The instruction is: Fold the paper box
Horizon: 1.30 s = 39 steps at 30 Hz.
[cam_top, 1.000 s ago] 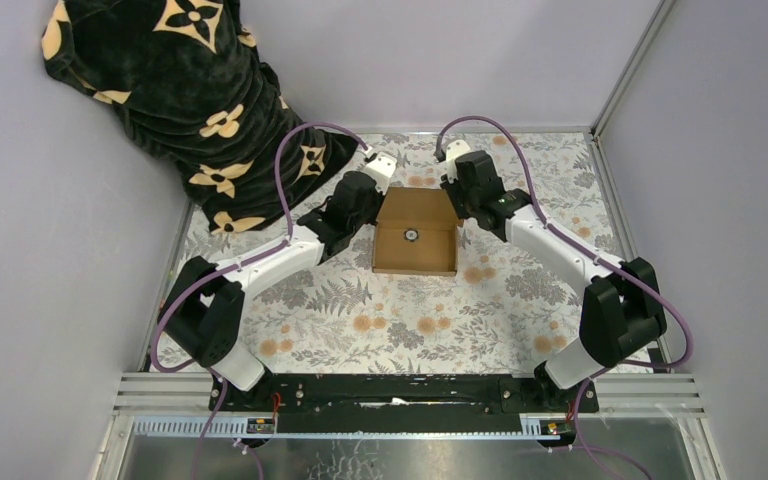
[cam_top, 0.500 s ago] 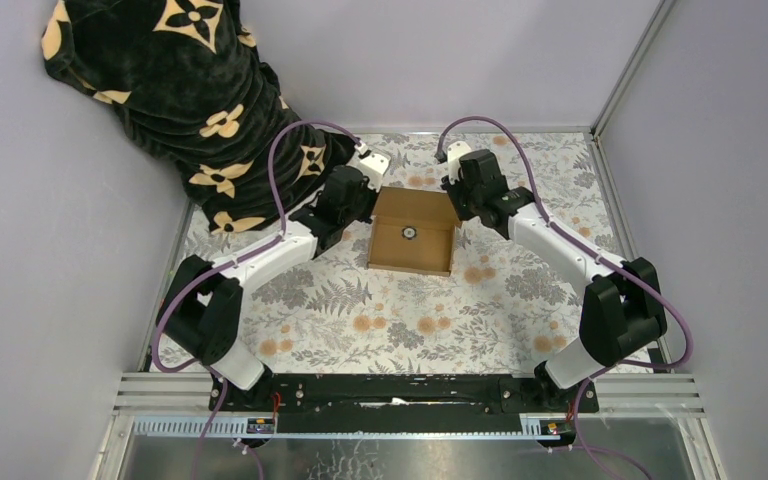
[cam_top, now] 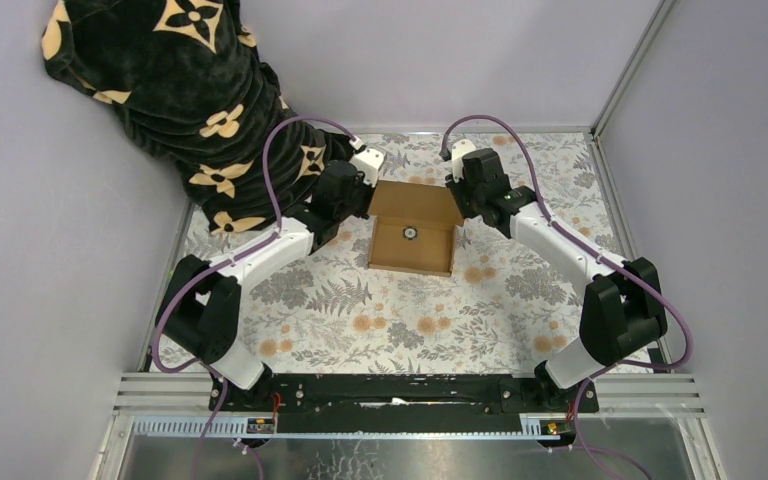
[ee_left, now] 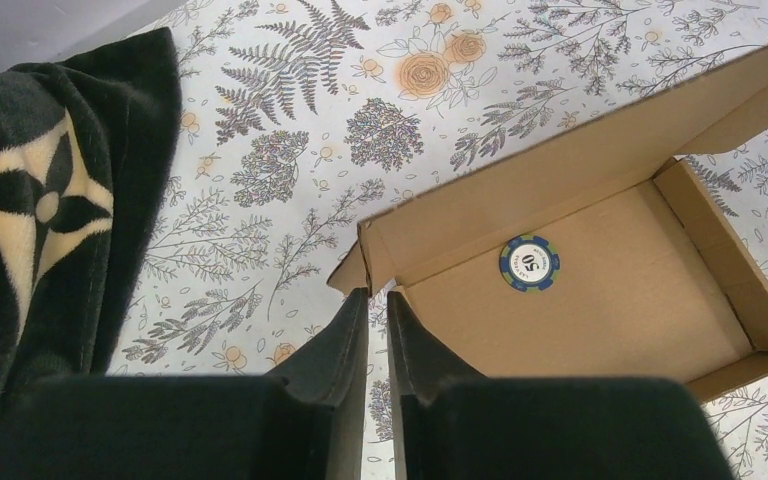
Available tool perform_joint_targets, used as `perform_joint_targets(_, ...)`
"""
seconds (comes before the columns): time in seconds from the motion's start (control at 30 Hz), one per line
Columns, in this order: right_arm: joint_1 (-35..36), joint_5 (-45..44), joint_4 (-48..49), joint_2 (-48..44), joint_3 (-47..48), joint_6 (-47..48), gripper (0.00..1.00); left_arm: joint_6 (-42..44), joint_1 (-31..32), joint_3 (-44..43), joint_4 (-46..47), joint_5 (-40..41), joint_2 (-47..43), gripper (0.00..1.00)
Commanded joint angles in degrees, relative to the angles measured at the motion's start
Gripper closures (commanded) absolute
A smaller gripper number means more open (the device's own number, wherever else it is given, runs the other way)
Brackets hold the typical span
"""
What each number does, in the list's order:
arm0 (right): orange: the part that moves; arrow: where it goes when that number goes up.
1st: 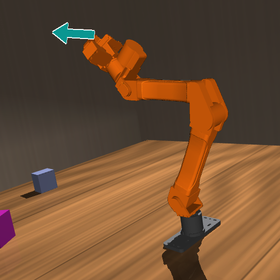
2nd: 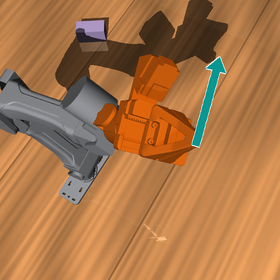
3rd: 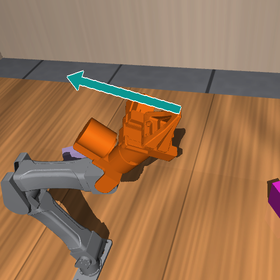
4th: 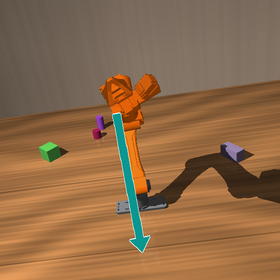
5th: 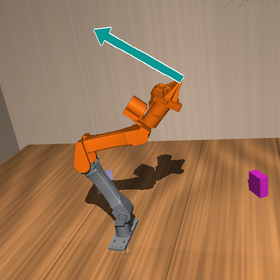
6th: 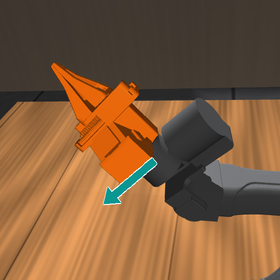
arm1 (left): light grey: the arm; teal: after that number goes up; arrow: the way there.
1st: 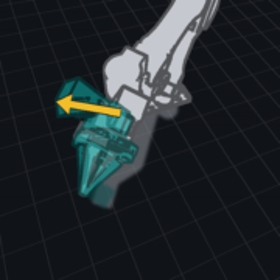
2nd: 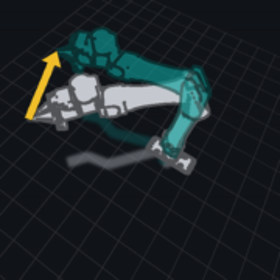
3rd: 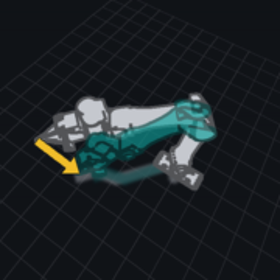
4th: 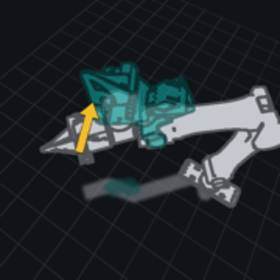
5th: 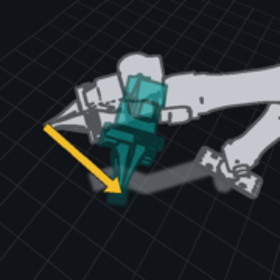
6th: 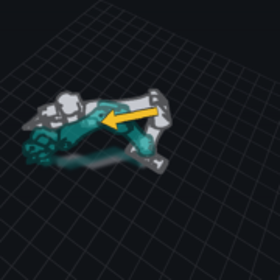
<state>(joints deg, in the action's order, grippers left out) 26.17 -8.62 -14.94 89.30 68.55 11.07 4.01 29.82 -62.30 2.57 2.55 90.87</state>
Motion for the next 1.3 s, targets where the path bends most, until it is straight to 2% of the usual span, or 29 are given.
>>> perform_joint_targets(0.0, -0.44, -1.84, 1.25, 0.15, 1.64, 0.8, 0.68, 0.35, -0.76, -1.91, 0.63, -1.16, -0.16, 0.83)
perform_joint_targets(0.83, -1.47, 1.45, 1.04, 1.58, 2.93, 1.48, 0.74, -0.18, -4.07, -4.8, 3.59, -7.02, 4.29, 0.84)
perform_joint_targets(1.13, -1.79, 1.3, 1.31, 2.06, 3.67, 1.52, 0.71, 0.2, -4.15, -6.25, 3.77, -7.94, 5.22, 0.84)
perform_joint_targets(1.27, -1.91, 2.0, 1.15, 2.26, 4.06, 1.5, 0.73, 0.35, -4.16, -6.88, 3.45, -8.08, 6.11, 0.84)
